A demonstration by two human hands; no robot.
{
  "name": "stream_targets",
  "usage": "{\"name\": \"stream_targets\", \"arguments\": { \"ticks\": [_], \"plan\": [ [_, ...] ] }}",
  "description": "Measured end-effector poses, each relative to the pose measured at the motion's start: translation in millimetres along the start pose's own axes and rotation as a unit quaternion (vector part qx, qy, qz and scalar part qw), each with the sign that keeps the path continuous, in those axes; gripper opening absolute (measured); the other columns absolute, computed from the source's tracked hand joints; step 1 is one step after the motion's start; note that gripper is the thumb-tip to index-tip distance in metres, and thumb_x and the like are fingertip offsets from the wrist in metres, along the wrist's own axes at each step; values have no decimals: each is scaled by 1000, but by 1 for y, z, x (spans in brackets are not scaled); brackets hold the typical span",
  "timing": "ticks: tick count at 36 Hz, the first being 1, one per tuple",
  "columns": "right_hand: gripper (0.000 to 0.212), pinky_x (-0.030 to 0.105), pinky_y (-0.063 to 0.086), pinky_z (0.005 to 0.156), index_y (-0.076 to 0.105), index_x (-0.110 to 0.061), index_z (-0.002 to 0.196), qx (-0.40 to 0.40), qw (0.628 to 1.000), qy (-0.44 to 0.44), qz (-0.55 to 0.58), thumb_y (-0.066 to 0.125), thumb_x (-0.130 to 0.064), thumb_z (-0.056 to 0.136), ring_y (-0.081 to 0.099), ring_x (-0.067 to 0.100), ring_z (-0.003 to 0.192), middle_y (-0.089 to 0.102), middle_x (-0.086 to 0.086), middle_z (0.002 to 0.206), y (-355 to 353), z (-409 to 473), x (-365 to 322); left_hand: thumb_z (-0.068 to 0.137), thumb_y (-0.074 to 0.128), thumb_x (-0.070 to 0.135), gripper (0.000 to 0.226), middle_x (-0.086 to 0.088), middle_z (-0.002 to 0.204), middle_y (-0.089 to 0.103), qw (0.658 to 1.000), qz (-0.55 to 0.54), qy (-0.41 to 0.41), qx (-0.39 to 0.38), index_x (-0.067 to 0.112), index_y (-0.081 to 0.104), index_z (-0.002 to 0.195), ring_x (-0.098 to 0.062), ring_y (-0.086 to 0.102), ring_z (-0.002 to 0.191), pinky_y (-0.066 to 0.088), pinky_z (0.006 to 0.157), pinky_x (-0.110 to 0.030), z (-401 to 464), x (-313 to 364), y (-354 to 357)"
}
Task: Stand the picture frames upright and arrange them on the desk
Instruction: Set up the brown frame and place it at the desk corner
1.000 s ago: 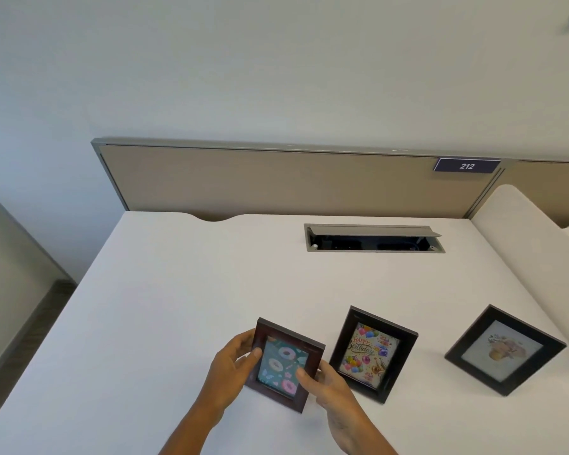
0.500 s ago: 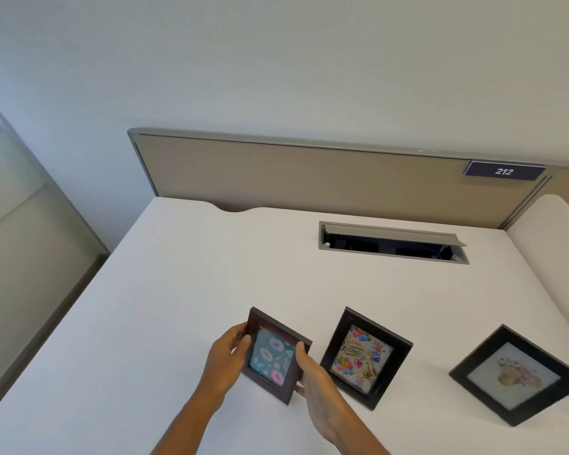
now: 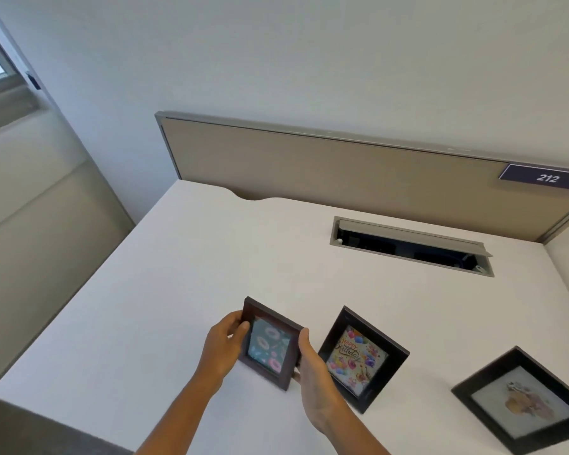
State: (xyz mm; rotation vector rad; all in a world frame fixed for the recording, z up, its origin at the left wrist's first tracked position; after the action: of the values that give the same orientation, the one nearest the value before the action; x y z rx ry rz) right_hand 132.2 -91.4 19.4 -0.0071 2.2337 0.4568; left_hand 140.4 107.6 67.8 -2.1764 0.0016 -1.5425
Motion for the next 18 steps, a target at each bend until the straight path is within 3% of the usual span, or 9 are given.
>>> {"name": "stream_targets", "arguments": {
  "ticks": [4, 8, 14, 18],
  "plan": [
    [77, 50, 36, 126, 71, -37, 138, 10, 1000, -17, -5, 56, -91, 84, 64, 16, 136, 76, -11, 137, 4, 10, -18, 105, 59, 24, 16, 11, 110, 73, 1000, -3, 5, -9, 29, 65, 120, -7, 67, 106, 49, 75, -12, 14, 7, -9],
    [75, 55, 31, 128, 76, -38, 130, 6, 1000, -16, -25, 47, -91, 87, 65, 20, 134, 78, -9, 133, 19, 28, -39, 104, 61, 23, 15, 14, 108, 73, 1000, -12, 16, 0, 29, 66, 117, -5, 67, 103, 49, 73, -10, 32, 17, -26],
    [78, 53, 38, 125, 73, -29, 136, -1, 998, -39, -46, 34, -83, 95, 71, 20, 128, 80, -4, 131, 59, 58, -83, 103, 63, 24, 16, 11, 107, 74, 999, -23, 28, 16, 25, 67, 119, -7, 69, 101, 52, 69, -8, 70, 26, -62],
    [80, 48, 40, 122, 73, -29, 136, -11, 997, -45, -68, 35, -85, 93, 71, 18, 127, 79, -5, 131, 88, 83, -109, 102, 64, 26, 19, 9, 109, 75, 999, -33, 35, 20, 24, 69, 120, -10, 69, 104, 51, 79, -14, 101, 29, -89]
  ]
}}
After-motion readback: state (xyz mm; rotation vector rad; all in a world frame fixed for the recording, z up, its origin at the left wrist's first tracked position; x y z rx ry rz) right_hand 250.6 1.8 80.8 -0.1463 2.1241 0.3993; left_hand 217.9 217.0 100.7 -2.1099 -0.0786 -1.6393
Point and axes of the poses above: each hand's wrist, its own z-axis towards the middle knuckle, its own y-axis out of the palm, x = y × z, the point moved 10 cm from there along z, towards the middle knuckle
